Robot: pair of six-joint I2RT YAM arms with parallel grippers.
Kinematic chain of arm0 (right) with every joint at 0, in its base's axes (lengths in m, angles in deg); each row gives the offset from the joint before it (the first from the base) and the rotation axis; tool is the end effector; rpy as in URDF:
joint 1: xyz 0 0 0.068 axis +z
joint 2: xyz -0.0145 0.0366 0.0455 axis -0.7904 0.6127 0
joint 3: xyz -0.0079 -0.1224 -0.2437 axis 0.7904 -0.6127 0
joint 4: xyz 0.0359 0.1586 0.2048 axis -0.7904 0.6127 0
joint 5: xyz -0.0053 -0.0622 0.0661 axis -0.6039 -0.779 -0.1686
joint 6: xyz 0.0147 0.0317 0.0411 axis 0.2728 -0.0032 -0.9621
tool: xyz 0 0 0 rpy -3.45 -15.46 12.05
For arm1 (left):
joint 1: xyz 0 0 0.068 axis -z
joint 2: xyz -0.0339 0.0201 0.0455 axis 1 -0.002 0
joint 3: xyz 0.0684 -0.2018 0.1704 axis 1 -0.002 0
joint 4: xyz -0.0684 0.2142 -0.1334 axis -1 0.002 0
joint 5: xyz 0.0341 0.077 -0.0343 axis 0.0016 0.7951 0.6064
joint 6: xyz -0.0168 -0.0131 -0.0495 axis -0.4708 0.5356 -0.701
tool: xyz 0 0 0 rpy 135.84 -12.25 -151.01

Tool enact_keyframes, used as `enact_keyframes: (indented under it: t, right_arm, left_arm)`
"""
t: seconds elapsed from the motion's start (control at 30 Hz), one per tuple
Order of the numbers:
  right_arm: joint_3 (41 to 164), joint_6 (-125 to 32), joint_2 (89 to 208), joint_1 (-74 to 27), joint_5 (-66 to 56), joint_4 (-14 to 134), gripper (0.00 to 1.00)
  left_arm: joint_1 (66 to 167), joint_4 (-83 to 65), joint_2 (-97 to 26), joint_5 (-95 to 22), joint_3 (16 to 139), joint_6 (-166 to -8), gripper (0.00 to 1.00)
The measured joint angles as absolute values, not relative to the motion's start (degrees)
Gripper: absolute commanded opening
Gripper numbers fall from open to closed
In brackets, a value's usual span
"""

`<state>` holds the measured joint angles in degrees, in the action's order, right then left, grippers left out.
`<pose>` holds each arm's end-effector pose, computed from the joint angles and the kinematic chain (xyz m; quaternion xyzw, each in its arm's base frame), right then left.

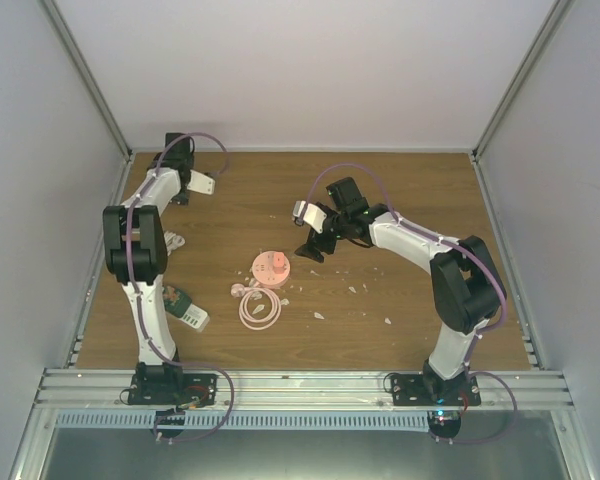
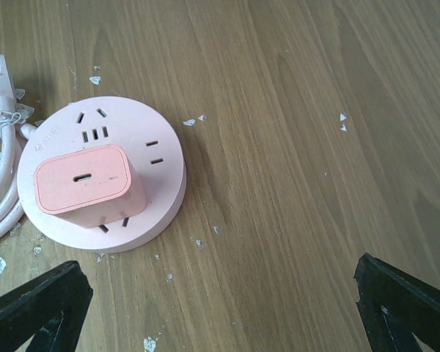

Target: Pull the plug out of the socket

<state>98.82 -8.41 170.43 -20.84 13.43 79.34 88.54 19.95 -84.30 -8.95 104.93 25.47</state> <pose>0.3221 0.2148 0.2128 -0.5409 0.7469 0.2128 0.3229 0.4828 0.0230 0.1969 0.6775 0.6427 0.3491 0.0783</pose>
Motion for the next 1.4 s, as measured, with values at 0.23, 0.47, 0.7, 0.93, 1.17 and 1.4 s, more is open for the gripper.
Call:
enact_keyframes:
  t: [0.23,0.47,0.7,0.93,1.17,1.4]
  right_arm:
    - [98.32,-8.39,170.43,-20.84,13.41,79.32,0.99]
    - [97.6,-8.24,170.41,-20.84,13.71,79.17,0.98]
    - [95.41,-6.82,169.8,-20.89,17.34,78.79,0.96]
    - [93.77,-5.68,168.29,-20.54,20.97,77.83,0.95]
    - [93.49,-3.91,168.36,-17.43,20.29,77.09,0.93]
    - [94.36,-2.42,170.48,-14.33,19.03,76.8,0.91]
  left_arm:
    - [88.47,24.25,-75.67,-20.28,105.89,13.23,0.99]
    - [88.19,27.6,-64.23,-34.59,105.91,0.77,0.99]
    - [88.26,37.19,-59.75,-50.5,104.91,-11.49,0.99]
    - [89.09,40.87,-56.76,-61.13,89.56,-23.78,0.99]
    - [93.94,38.75,-54.31,-65.96,76.01,-32.91,0.89]
    - [96.5,33.22,-54.9,-67.33,67.82,-39.25,0.8]
